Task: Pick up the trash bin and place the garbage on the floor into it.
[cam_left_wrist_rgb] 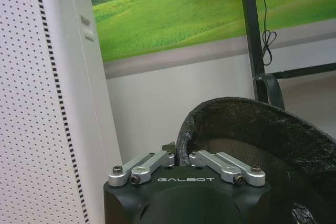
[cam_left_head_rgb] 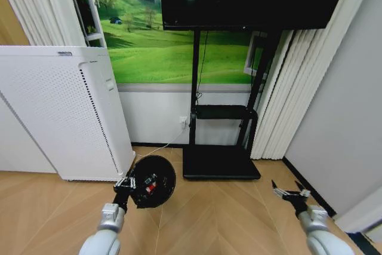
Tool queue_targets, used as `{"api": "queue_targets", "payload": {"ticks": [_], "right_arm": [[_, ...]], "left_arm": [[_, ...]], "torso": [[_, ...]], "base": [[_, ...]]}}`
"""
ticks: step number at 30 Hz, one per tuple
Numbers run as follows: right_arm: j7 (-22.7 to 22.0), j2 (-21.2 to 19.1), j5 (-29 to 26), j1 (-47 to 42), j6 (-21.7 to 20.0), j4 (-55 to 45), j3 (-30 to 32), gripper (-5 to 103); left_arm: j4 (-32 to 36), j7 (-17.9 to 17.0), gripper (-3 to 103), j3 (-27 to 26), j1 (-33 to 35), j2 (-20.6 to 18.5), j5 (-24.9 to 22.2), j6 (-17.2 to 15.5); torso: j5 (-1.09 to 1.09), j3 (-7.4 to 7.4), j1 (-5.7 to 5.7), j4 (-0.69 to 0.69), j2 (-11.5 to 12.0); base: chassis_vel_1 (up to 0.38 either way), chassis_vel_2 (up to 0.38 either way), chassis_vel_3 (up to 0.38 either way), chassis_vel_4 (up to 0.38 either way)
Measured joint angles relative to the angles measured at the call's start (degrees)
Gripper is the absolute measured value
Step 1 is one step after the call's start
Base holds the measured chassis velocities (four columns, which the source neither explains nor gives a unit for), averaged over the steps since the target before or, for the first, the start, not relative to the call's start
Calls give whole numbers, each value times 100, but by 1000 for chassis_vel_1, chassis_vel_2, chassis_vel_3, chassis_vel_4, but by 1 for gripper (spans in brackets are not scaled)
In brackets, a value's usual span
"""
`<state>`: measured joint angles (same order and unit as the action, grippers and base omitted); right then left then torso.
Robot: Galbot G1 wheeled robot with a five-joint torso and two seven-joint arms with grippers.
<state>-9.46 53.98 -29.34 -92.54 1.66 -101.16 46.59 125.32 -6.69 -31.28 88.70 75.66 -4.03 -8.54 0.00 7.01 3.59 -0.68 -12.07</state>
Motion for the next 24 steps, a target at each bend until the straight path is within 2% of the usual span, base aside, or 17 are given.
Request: {"api": "queue_targets", "payload": {"ticks": [7,14,24], "right_arm": [[113,47,-34,-35,30,-188,88,100],[701,27,-290,168,86,-615,32,100],[872,8,-411,240,38,-701,-68,100]], "left_arm": [[175,-6,7,-94,147,45,20,1],[152,-10,7,-75,213,166,125,58],[157,-12,7,-103,279,214,162,115]], "torso": [[0,0,0,2,0],[-1,1,0,2,0],[0,1,0,1,0]], "base": [[0,0,0,0],[0,0,0,0],[0,0,0,0]]}}
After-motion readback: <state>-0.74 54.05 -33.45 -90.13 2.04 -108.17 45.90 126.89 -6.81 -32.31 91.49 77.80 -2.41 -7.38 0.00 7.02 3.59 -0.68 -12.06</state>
